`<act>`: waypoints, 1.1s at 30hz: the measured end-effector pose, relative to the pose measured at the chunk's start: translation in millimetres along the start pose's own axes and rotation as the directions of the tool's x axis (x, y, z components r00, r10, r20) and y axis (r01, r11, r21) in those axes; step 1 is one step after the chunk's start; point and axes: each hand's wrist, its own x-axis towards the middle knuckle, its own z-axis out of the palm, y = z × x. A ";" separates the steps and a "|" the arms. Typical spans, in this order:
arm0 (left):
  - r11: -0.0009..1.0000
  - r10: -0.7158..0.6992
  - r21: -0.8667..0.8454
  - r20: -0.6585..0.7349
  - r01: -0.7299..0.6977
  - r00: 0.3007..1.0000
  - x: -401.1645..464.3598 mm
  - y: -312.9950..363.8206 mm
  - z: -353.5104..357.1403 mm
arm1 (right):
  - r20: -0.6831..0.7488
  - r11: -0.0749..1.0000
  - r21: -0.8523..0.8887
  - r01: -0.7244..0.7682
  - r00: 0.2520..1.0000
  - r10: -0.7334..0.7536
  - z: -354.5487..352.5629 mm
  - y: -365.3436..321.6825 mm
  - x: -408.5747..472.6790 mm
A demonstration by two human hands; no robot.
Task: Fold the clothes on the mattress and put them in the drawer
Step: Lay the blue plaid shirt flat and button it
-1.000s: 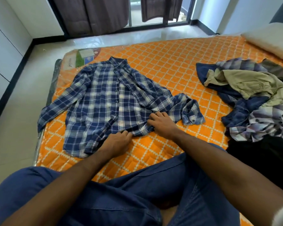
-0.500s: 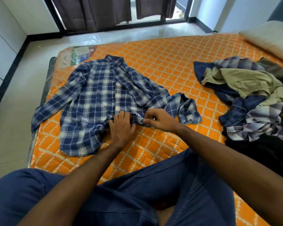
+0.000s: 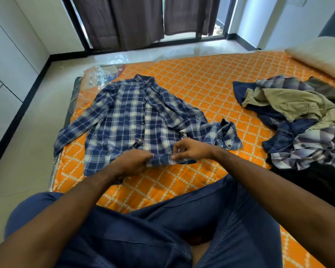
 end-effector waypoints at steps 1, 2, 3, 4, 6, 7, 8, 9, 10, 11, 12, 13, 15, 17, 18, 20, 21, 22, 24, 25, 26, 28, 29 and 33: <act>0.997 -0.032 -0.066 0.265 0.051 0.964 -3.3 5.6 -1.3 | 0.061 0.995 -0.096 -0.031 0.997 0.037 0.5 -0.5 -1.9; 0.986 -0.077 -0.090 0.495 0.140 0.865 -6.1 10.4 1.2 | 0.120 0.981 -0.184 -0.063 0.989 0.086 1.8 0.9 -2.3; 0.969 -0.120 -0.087 0.658 0.233 0.744 -8.7 15.3 5.4 | 0.170 0.966 -0.240 -0.097 0.975 0.140 4.5 3.5 -3.1; 0.938 -0.156 -0.080 0.769 0.336 0.619 -11.3 18.8 10.7 | 0.219 0.954 -0.265 -0.137 0.955 0.198 8.5 7.3 -3.5; 0.855 -0.187 -0.053 0.897 0.515 0.402 -18.2 22.6 19.8 | 0.291 0.934 -0.196 -0.297 0.893 0.345 16.9 16.2 -3.4; 0.838 -0.190 -0.050 0.907 0.543 0.376 -21.6 22.0 24.2 | 0.300 0.911 -0.109 -0.398 0.861 0.412 20.8 21.1 -3.5; 0.855 -0.195 -0.065 0.878 0.514 0.436 -22.8 18.2 27.2 | 0.287 0.893 -0.038 -0.448 0.851 0.440 22.9 25.0 -4.3; 0.910 -0.195 -0.065 0.804 0.409 0.562 -24.2 13.7 27.0 | 0.234 0.897 -0.032 -0.440 0.869 0.435 22.8 28.5 -5.0; 0.962 -0.186 -0.015 0.694 0.272 0.695 -26.6 6.8 27.1 | 0.146 0.914 -0.100 -0.393 0.903 0.404 21.4 32.0 -4.8; 0.986 -0.164 0.074 0.586 0.148 0.793 -29.4 2.2 24.0 | 0.052 0.914 -0.235 -0.331 0.934 0.352 20.0 33.7 -5.1; 0.986 -0.126 0.155 0.499 0.055 0.858 -30.7 -2.2 20.9 | -0.026 0.869 -0.404 -0.286 0.953 0.302 18.5 36.3 -4.4; 0.974 -0.085 0.226 0.434 -0.017 0.897 -31.4 -5.9 16.8 | -0.073 0.782 -0.562 -0.270 0.958 0.278 18.3 38.2 -3.4; 0.936 -0.055 0.345 0.350 -0.074 0.935 -35.5 -10.9 6.9 | -0.080 0.625 -0.722 -0.297 0.933 0.351 22.2 39.9 0.5; 0.903 -0.136 0.430 0.228 0.026 0.964 -41.3 -22.0 4.4 | -0.029 0.623 -0.717 -0.314 0.906 0.423 29.5 33.6 6.0; 0.885 -0.223 0.446 0.158 0.132 0.962 -44.8 -28.3 4.6 | -0.003 0.667 -0.679 -0.306 0.910 0.414 35.0 29.1 10.2; 0.850 -0.441 0.369 0.108 0.376 0.891 -52.6 -41.0 6.7 | 0.025 0.785 -0.578 -0.225 0.956 0.293 52.2 20.9 26.8; 0.831 -0.528 0.292 0.147 0.474 0.836 -53.8 -42.2 6.8 | 0.026 0.834 -0.525 -0.170 0.976 0.215 62.9 16.8 34.9; 0.806 -0.587 0.240 0.207 0.541 0.783 -55.8 -44.7 8.1 | 0.023 0.859 -0.498 -0.116 0.989 0.147 75.4 13.0 48.8; 0.787 -0.616 0.260 0.287 0.559 0.733 -56.4 -42.9 8.7 | 0.000 0.855 -0.516 -0.054 0.998 0.063 99.4 8.7 73.9; 0.795 -0.605 0.291 0.311 0.533 0.733 -55.7 -41.4 6.1 | -0.018 0.839 -0.543 -0.039 0.999 0.035 109.1 5.8 84.4; 0.803 -0.594 0.302 0.328 0.514 0.735 -54.5 -41.9 2.8 | -0.035 0.819 -0.573 -0.028 0.999 0.009 117.2 1.8 93.2; 0.812 -0.580 0.185 0.373 0.554 0.725 -51.7 -52.8 -15.3 | -0.057 0.786 -0.618 -0.006 0.998 -0.037 127.2 -5.1 107.6; 0.797 -0.579 0.084 0.388 0.598 0.717 -53.0 -62.8 -29.3 | -0.067 0.783 -0.622 0.005 0.996 -0.060 130.3 -8.2 116.2; 0.748 -0.659 -0.040 0.073 0.662 0.749 -78.7 -113.7 -81.3 | -0.097 0.815 -0.579 0.024 0.990 -0.098 136.5 -21.5 143.1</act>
